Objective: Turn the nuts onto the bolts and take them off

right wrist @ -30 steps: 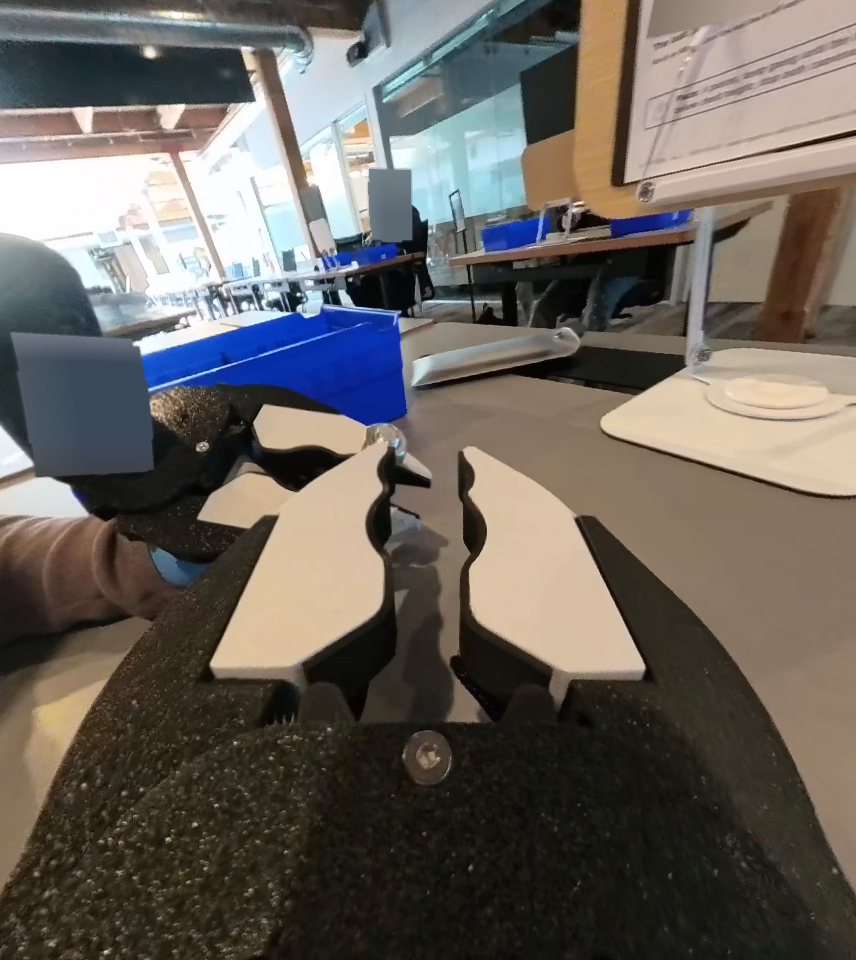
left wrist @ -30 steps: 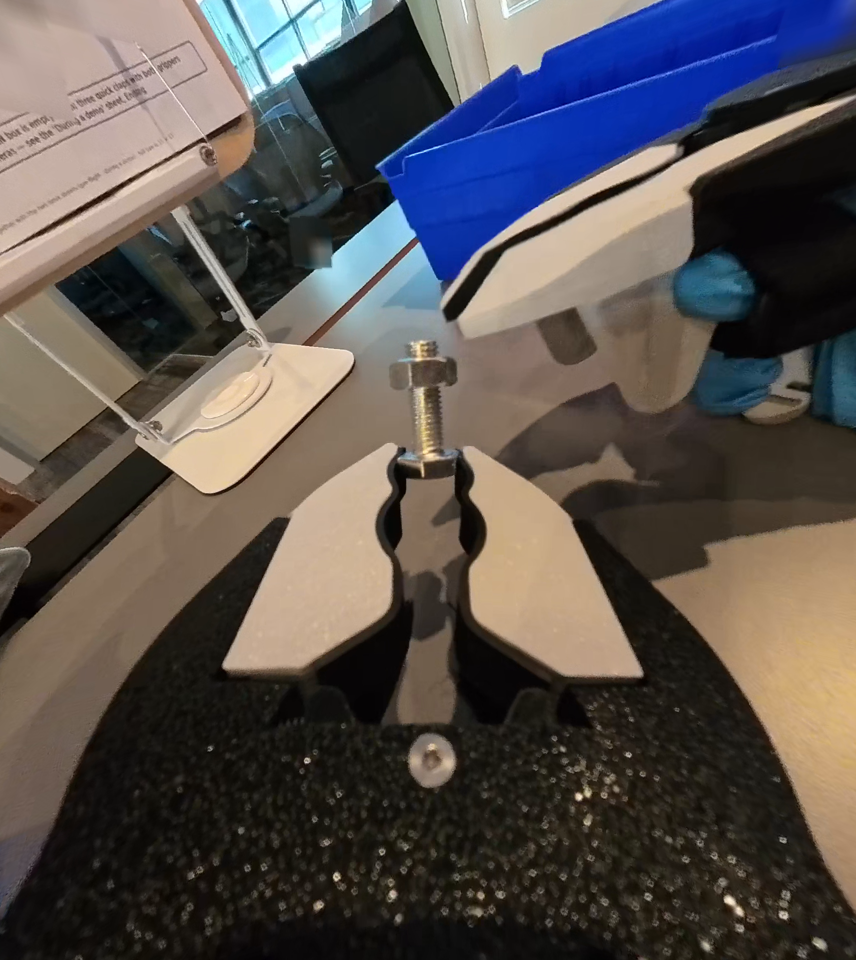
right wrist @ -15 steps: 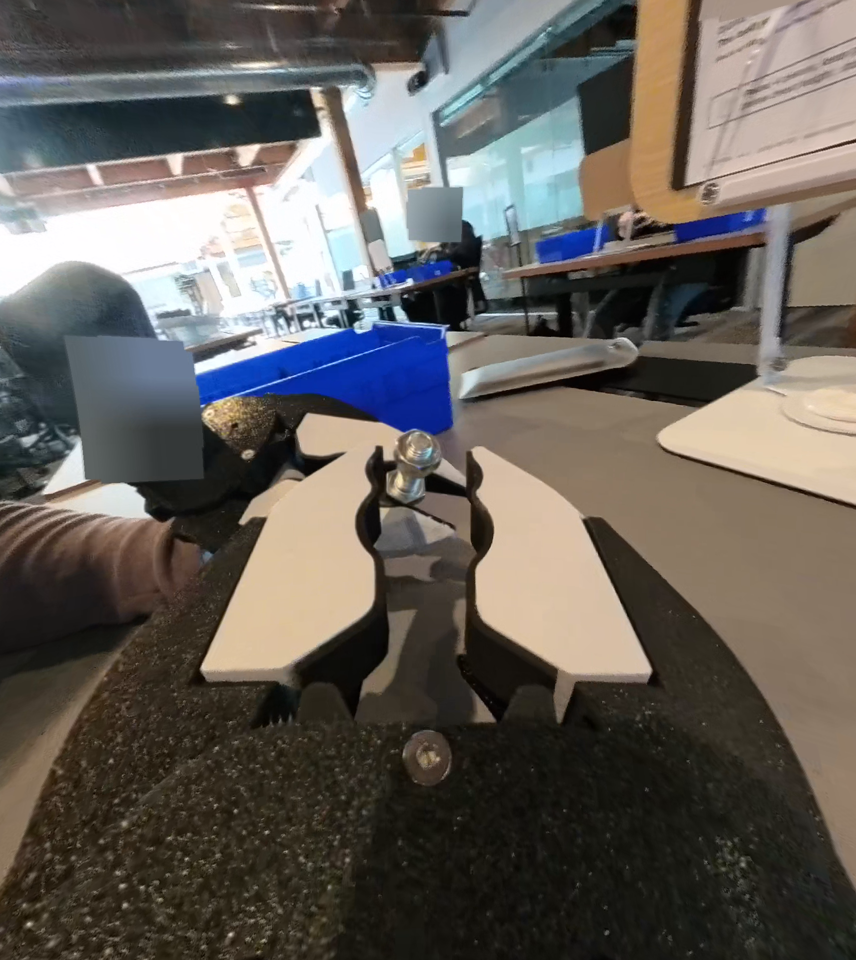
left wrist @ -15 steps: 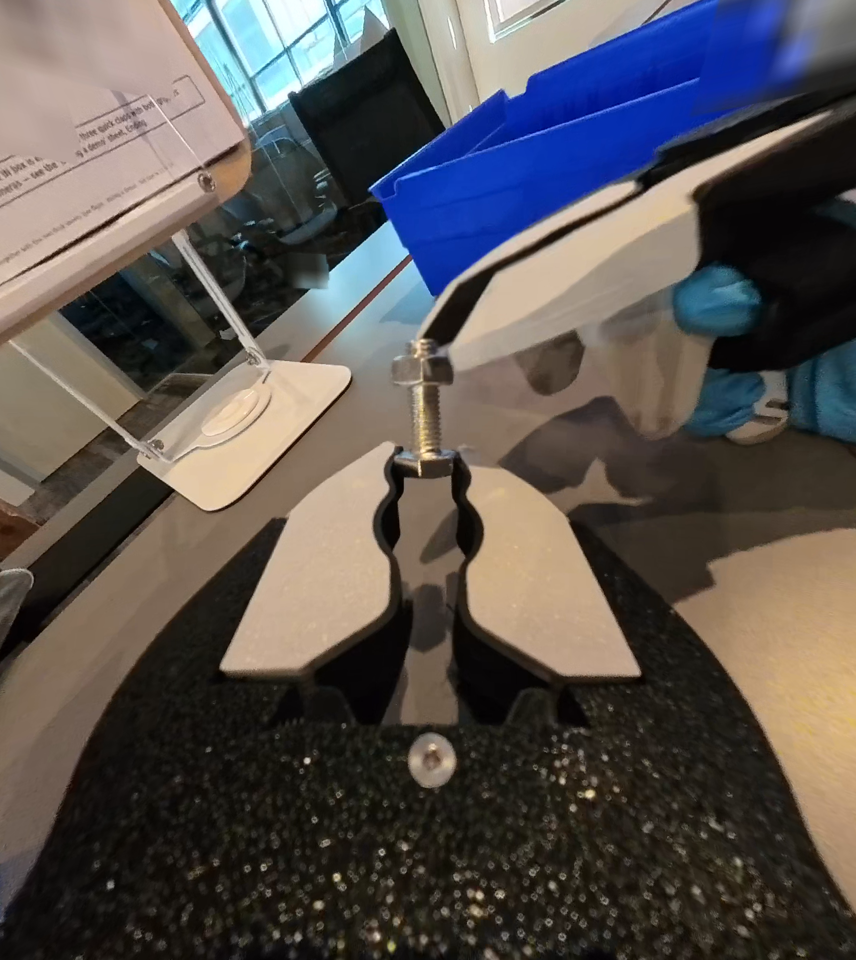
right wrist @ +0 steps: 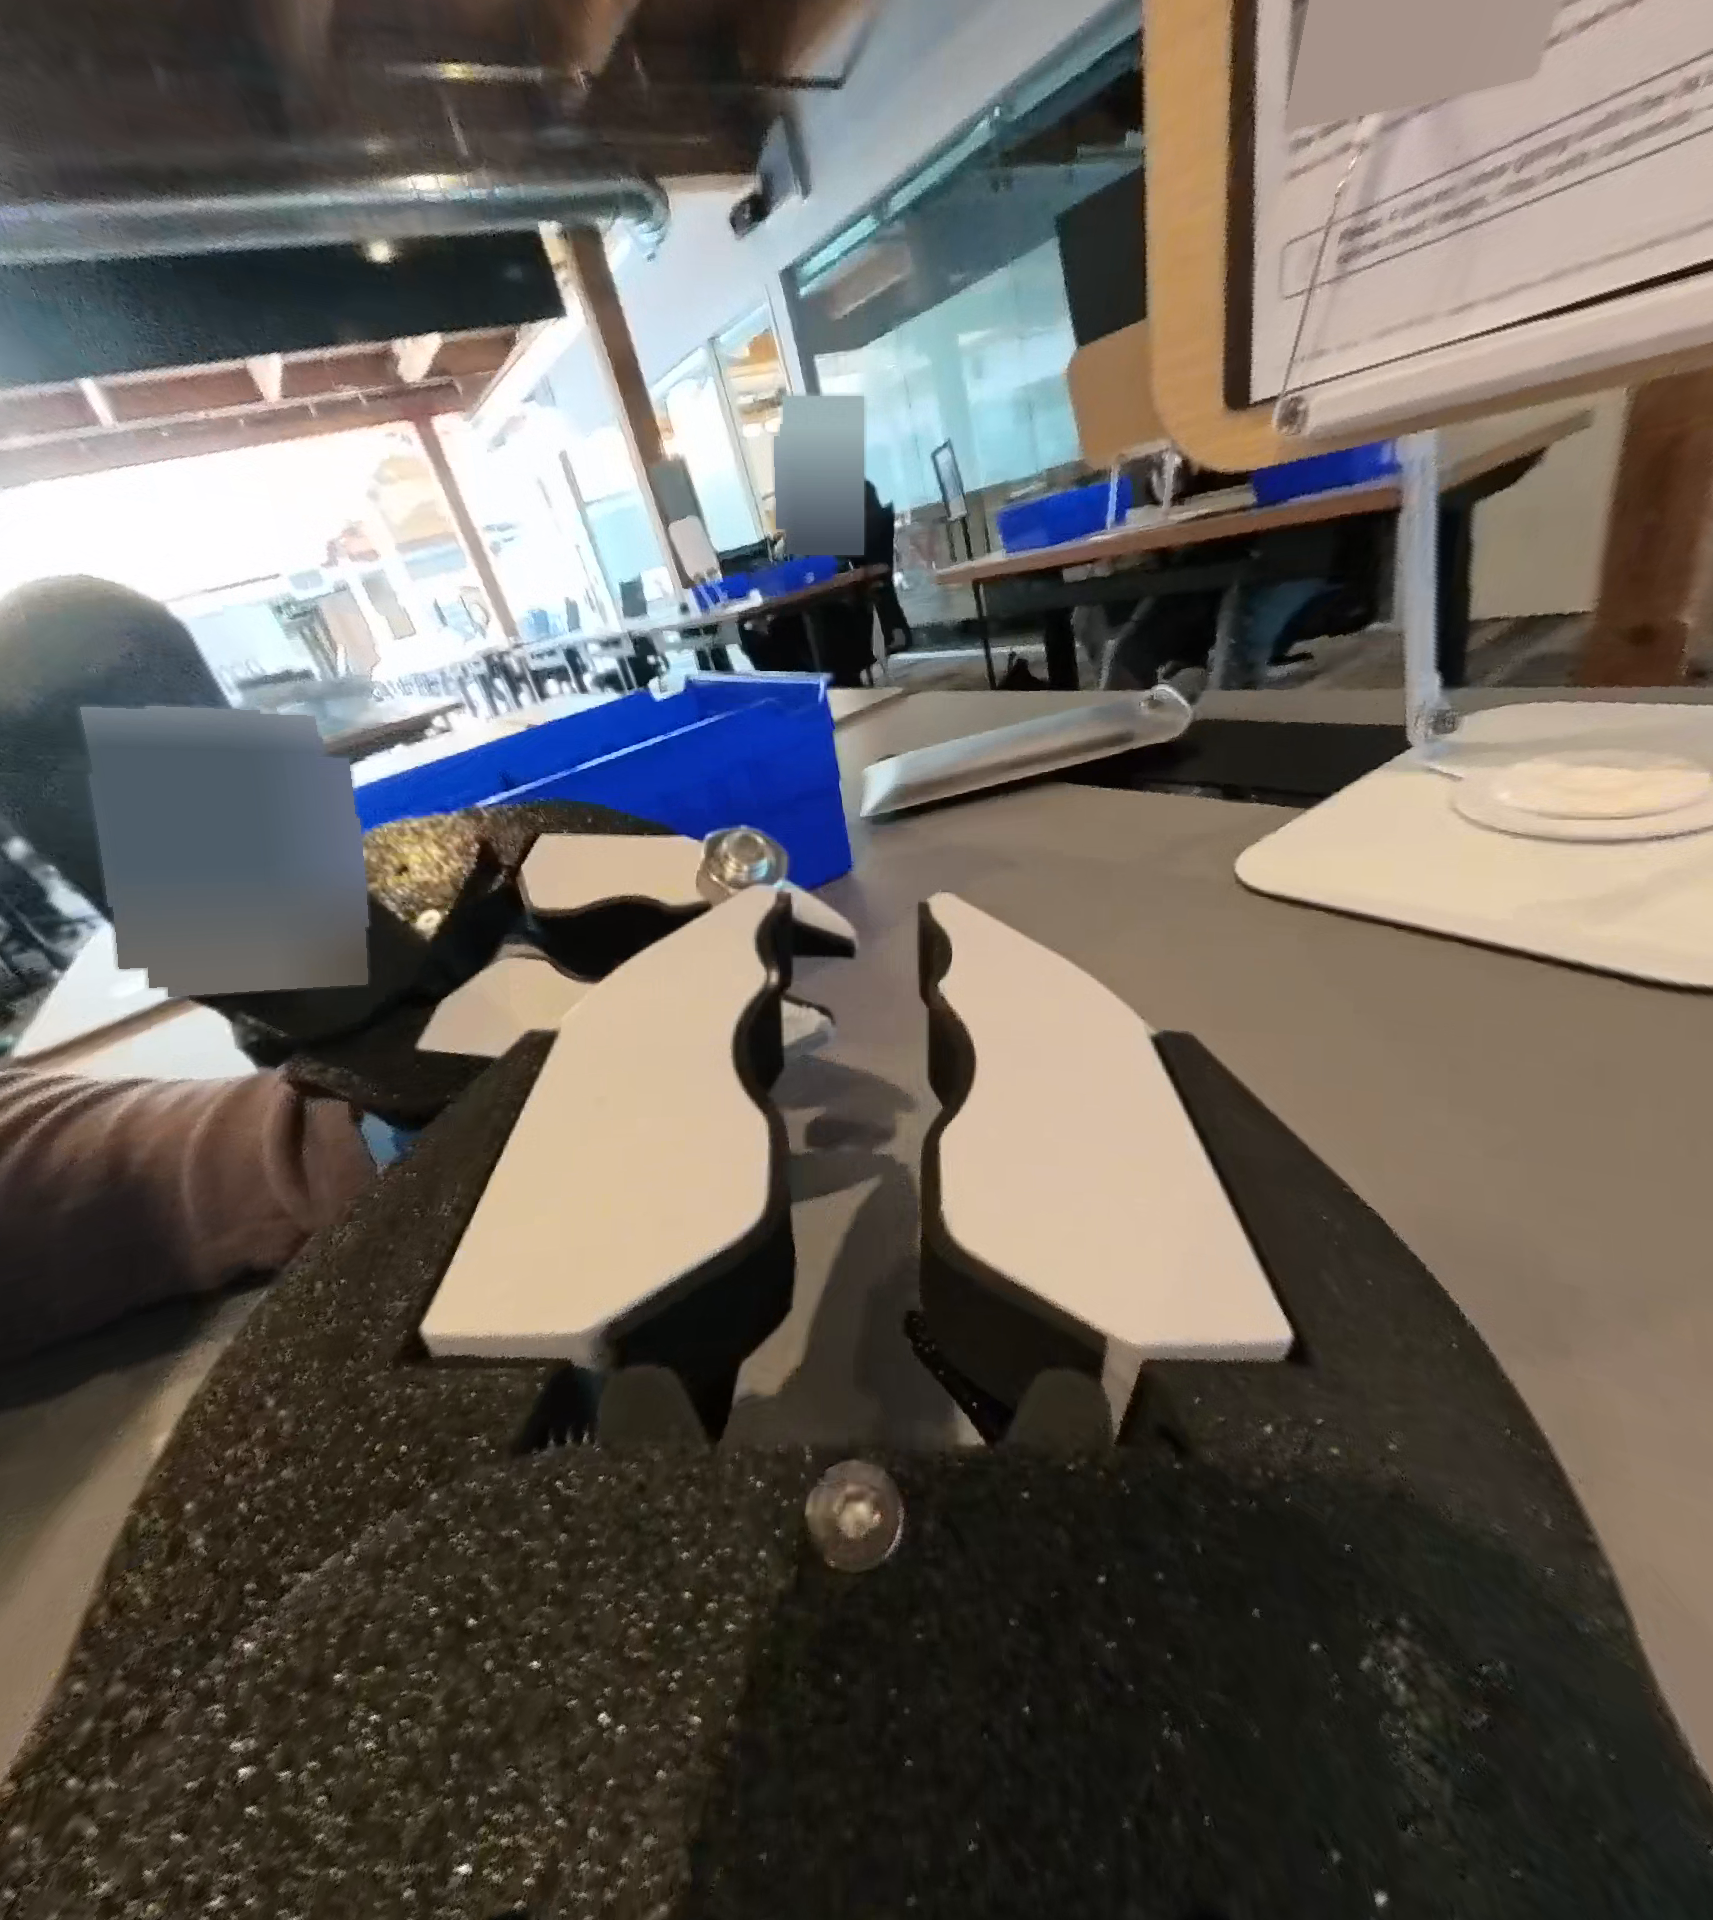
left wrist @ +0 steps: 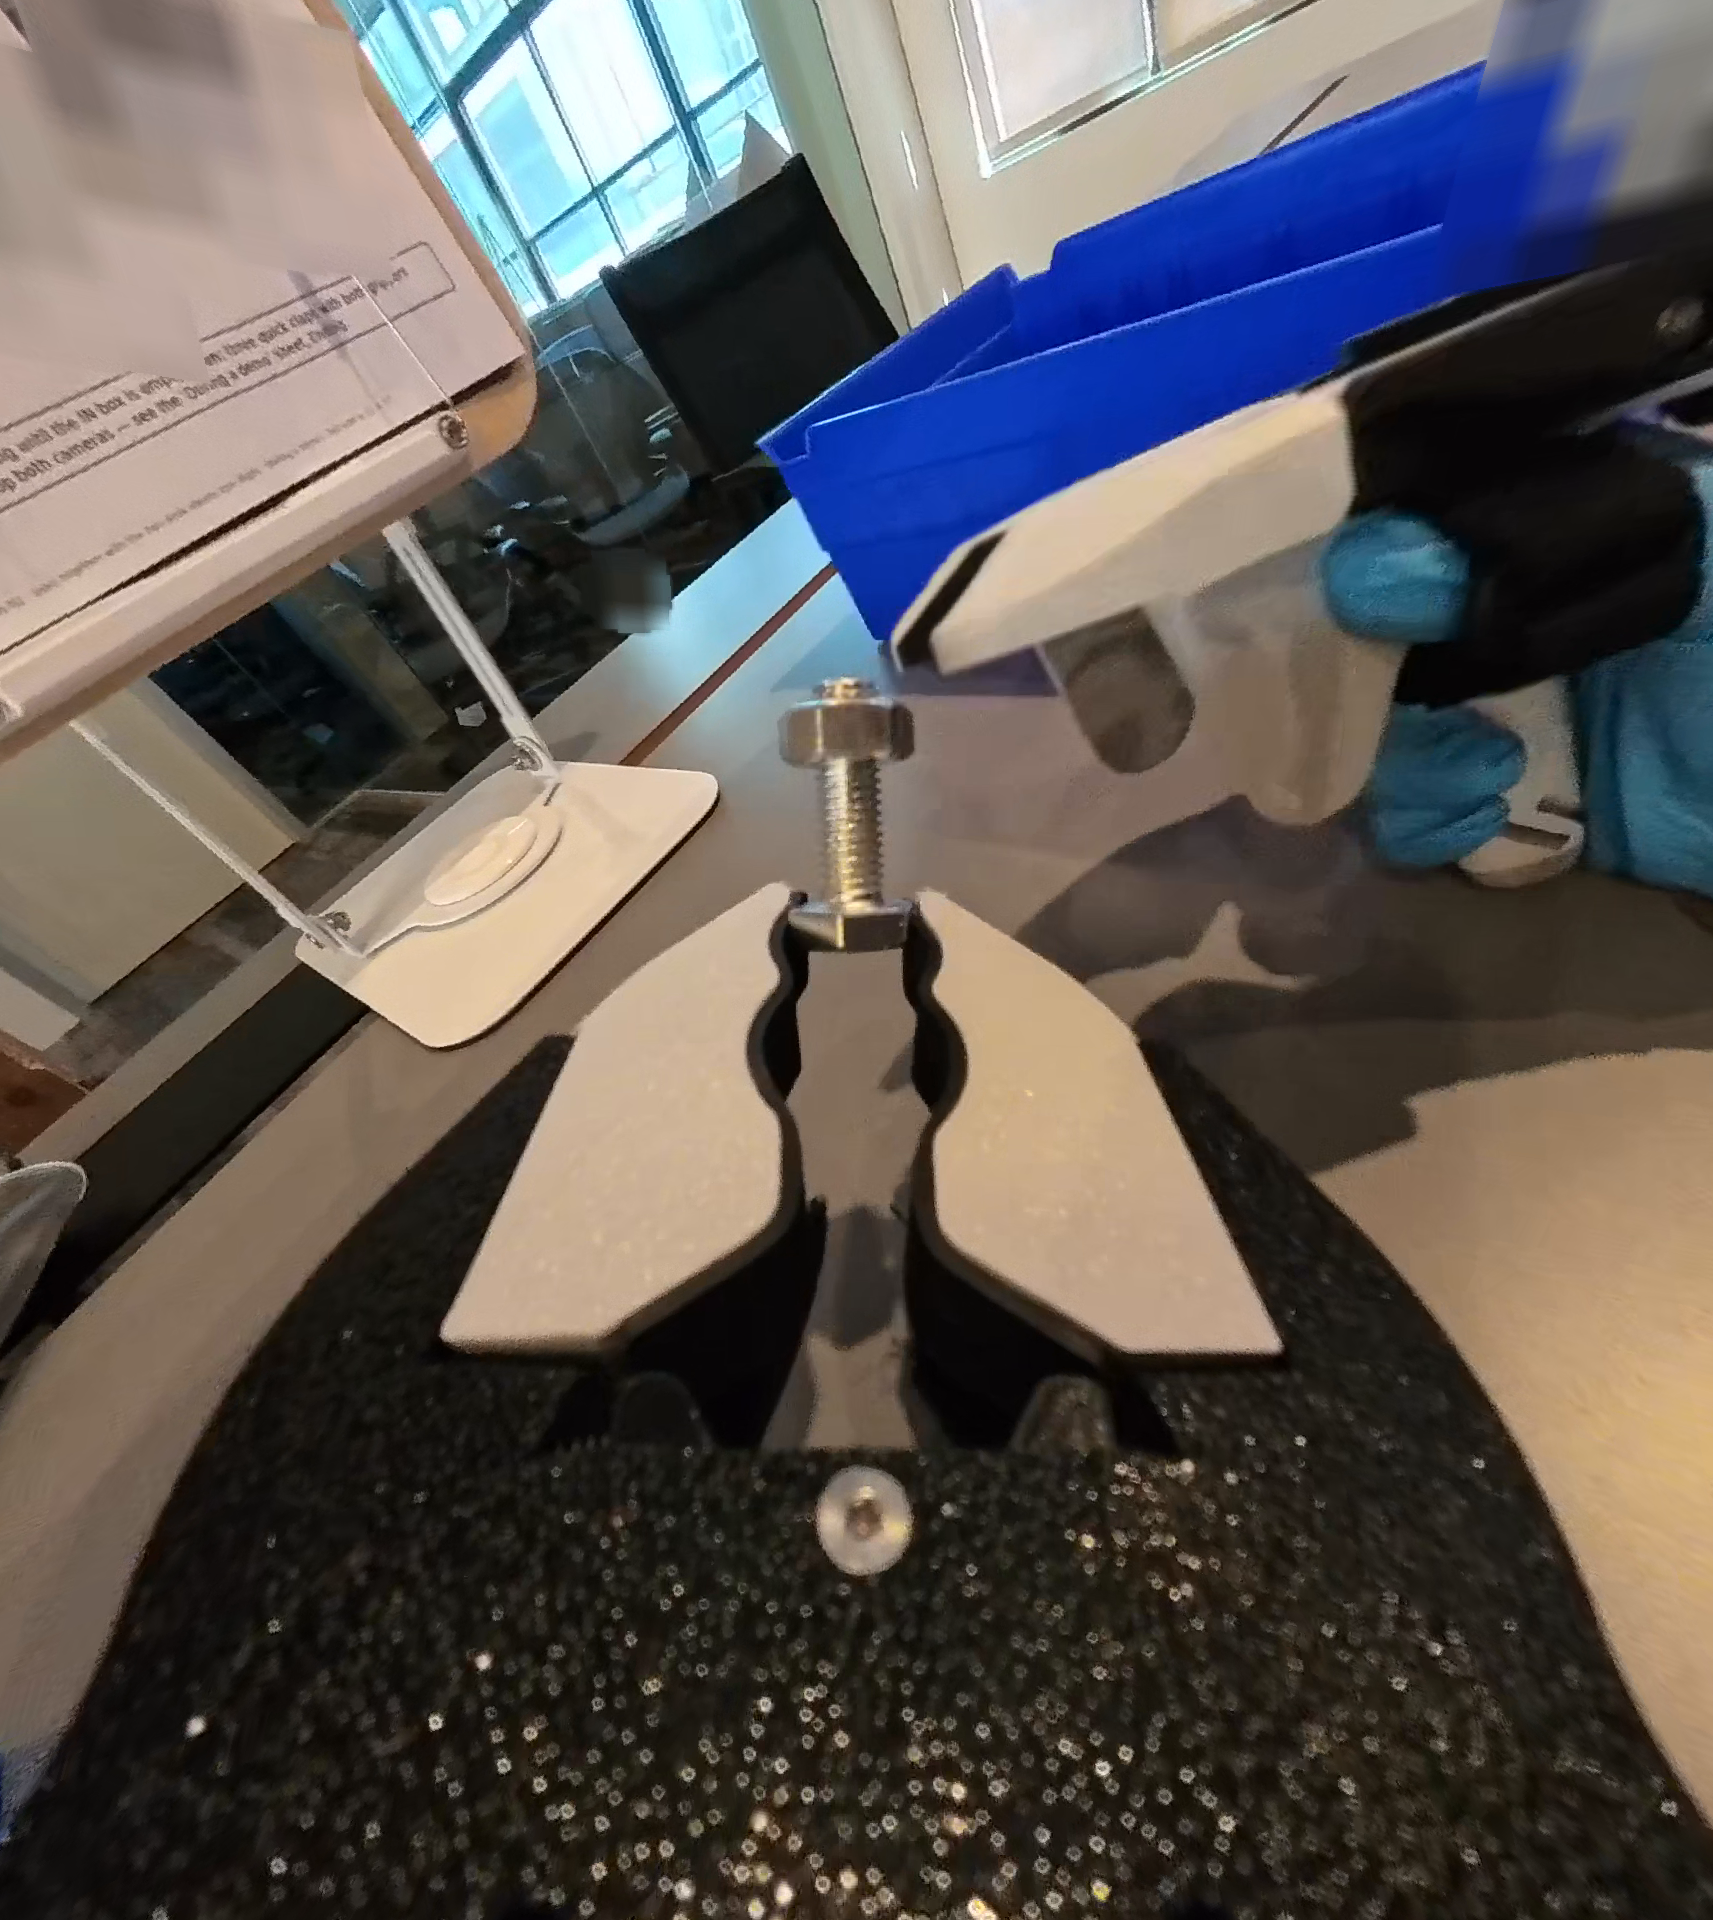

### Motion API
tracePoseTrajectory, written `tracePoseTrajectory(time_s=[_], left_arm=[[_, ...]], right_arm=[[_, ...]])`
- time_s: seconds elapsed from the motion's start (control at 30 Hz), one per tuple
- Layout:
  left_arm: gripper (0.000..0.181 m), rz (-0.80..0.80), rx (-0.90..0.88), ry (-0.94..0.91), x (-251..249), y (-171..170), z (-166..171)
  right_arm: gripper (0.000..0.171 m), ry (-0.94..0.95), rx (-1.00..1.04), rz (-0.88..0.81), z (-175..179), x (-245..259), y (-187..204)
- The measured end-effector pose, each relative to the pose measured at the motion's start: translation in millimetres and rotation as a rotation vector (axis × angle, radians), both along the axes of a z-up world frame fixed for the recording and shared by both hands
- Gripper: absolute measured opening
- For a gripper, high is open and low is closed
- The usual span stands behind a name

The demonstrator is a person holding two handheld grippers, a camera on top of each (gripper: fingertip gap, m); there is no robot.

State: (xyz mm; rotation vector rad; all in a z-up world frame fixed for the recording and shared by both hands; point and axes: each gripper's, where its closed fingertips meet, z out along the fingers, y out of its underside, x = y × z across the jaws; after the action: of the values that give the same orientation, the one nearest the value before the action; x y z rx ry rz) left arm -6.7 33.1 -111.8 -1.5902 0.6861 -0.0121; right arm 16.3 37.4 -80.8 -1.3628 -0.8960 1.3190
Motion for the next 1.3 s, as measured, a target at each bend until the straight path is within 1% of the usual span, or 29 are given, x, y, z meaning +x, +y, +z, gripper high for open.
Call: tracePoseTrajectory(time_s=[0.1,0.17,0.27,0.3,0.33,0.37,0.47,0.53,0.63,0.67,0.73,0.83,0.93,1.0,1.03,1.1,1.2,1.3], left_arm=[[0.017,-0.008,-0.006,0.004,2,1,-2],[0.017,-0.015,-0.001,0.013,5,0,-2],[0.017,-0.003,0.008,0.011,1,0,0],[0.017,-0.004,0.006,-0.002,0,0,1],[0.017,-0.001,0.0,-0.013,-1,0,0],[0.017,0.001,-0.006,-0.019,-2,1,0],[0.017,-0.007,-0.013,-0.009,0,2,-3],[0.017,-0.012,-0.009,0.008,3,1,-3],[0.017,-0.007,-0.002,0.008,1,1,-2],[0.017,-0.008,-0.003,-0.002,0,1,-2],[0.017,-0.006,-0.01,-0.018,-1,1,-2],[0.017,-0.013,-0.017,-0.009,1,2,-4],[0.017,-0.019,-0.006,0.008,4,1,-4],[0.017,-0.012,-0.001,0.003,2,1,-2],[0.017,-0.014,0.0,-0.01,1,1,-1],[0.017,-0.011,-0.008,-0.025,-1,1,-1],[0.017,-0.018,-0.013,-0.017,1,2,-3],[0.017,-0.025,-0.002,0.003,4,1,-3]], right_arm=[[0.031,0.055,-0.022,0.079,6,-3,-7],[0.033,0.023,-0.012,0.114,2,-11,-13],[0.029,-0.03,0.007,0.054,-4,-9,-9],[0.023,-0.024,0.008,0.028,-3,-6,-5],[0.023,-0.005,0.003,0.009,-1,-2,-2],[0.024,0.013,-0.009,0.01,1,0,0],[0.033,0.057,-0.043,0.097,5,-5,-8],[0.035,0.037,-0.024,0.115,3,-11,-12],[0.032,-0.011,-0.026,0.044,-4,-9,-4],[0.027,-0.008,-0.033,0.019,-4,-5,-1],[0.027,0.024,-0.048,-0.001,0,2,4],[0.033,0.055,-0.05,0.07,4,-3,-4],[0.034,-0.001,-0.013,0.083,-1,-13,-9],[0.032,-0.017,-0.018,0.036,-4,-8,-4],[0.026,-0.024,-0.026,0.001,-5,-4,1],[0.027,-0.001,-0.034,-0.029,-3,3,6],[0.034,0.044,-0.032,0.071,4,-4,-7],[0.035,-0.004,0.002,0.091,-1,-15,-13]])
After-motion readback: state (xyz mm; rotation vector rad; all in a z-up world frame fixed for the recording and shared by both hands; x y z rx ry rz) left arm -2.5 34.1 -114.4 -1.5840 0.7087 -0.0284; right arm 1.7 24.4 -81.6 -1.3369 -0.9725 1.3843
